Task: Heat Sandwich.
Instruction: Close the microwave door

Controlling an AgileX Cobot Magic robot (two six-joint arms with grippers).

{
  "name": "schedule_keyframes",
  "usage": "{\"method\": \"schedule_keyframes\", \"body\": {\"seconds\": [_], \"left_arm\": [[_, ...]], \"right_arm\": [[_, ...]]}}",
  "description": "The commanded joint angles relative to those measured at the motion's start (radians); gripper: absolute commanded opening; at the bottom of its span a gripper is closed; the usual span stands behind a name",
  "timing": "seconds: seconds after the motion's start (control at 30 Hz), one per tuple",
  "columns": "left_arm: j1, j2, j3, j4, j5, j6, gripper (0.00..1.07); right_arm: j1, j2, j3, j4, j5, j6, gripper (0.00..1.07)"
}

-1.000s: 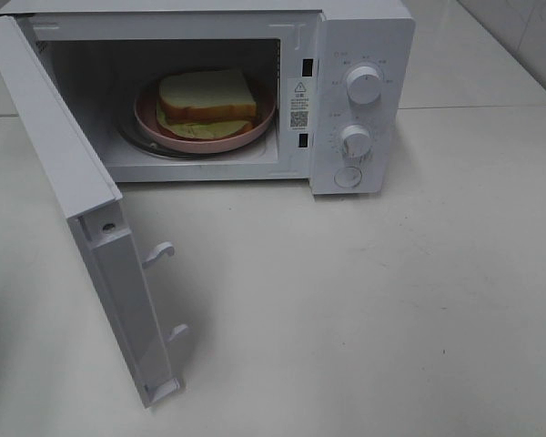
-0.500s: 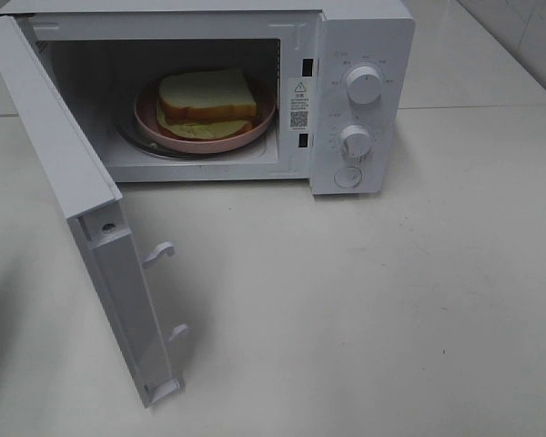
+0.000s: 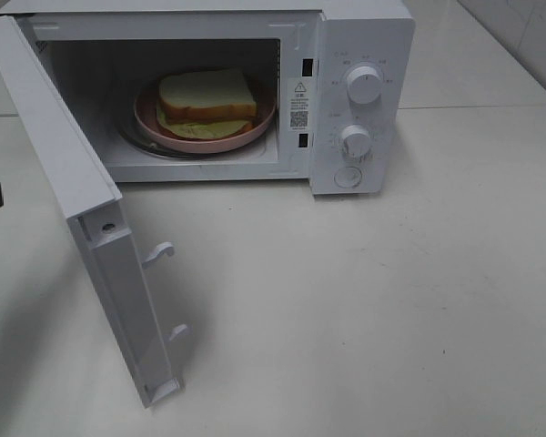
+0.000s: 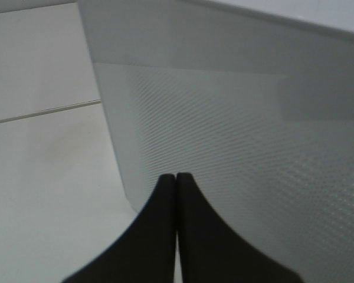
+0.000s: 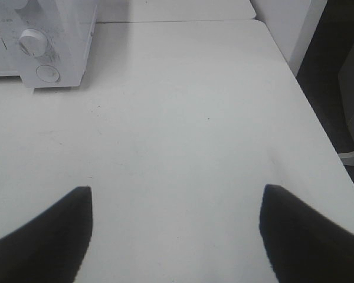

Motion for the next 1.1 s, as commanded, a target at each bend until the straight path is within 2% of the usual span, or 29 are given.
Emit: {"method": "schedule_keyframes", "body": {"seconds": [0.03,0.3,0.53,0.9,1.1], "left_arm": [[-0.047,0.075,-0.034,0.004,-0.068,0.0,0.0],[-0.159,0.189,-0.112,0.004,-0.099,0.0,0.0],[-0.222,0.255,-0.179,-0.007,-0.099,0.0,0.0],[-0.33,0.404,-0.374,-0.094,-0.098,0.0,0.0],[-0.367,0.461,-0.473,-0.104,-0.079,0.0,0.0]], "right_arm": [[-0.006,-0.03,0.003,-0.001,-0.009,0.008,0.76],[-0.006,-0.03,0.003,-0.001,-0.009,0.008,0.76],[-0.006,-0.03,0.003,-0.001,-0.009,0.008,0.76],[-0.006,-0.03,0.003,-0.001,-0.009,0.008,0.76],[-0.006,-0.03,0.003,-0.001,-0.009,0.008,0.76]]}}
